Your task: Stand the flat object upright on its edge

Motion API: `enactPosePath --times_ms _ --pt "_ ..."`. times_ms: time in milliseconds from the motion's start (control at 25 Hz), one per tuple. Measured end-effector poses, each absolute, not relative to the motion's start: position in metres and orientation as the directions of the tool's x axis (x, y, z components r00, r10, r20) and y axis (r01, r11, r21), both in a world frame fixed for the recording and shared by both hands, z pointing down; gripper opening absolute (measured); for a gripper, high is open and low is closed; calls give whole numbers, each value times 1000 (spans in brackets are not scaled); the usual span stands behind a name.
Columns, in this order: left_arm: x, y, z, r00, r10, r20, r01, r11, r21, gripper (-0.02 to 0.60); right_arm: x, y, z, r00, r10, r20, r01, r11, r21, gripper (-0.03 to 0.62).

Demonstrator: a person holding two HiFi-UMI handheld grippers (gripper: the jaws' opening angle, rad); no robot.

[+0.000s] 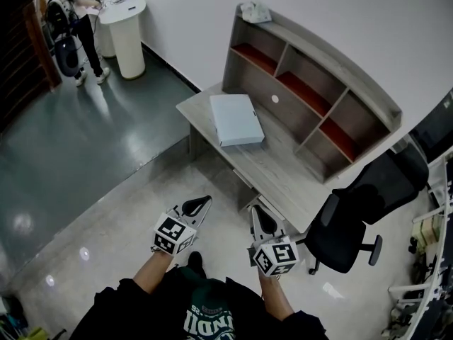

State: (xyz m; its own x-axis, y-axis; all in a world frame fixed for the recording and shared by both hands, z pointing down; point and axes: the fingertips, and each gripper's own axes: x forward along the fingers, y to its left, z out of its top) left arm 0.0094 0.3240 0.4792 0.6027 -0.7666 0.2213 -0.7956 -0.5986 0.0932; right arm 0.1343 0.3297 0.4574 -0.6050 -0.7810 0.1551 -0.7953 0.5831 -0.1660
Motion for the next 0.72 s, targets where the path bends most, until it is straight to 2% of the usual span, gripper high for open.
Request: enactPosePath --times_ms 440,720 --pt "-42 299 487 611 -750 253 -788 -607 103 14 94 297 457 -579 -802 145 -812 554 -183 37" --pt "-53 281 486 613 -748 255 -787 -606 112 13 87 282 459 -572 -805 159 -818 545 -186 37"
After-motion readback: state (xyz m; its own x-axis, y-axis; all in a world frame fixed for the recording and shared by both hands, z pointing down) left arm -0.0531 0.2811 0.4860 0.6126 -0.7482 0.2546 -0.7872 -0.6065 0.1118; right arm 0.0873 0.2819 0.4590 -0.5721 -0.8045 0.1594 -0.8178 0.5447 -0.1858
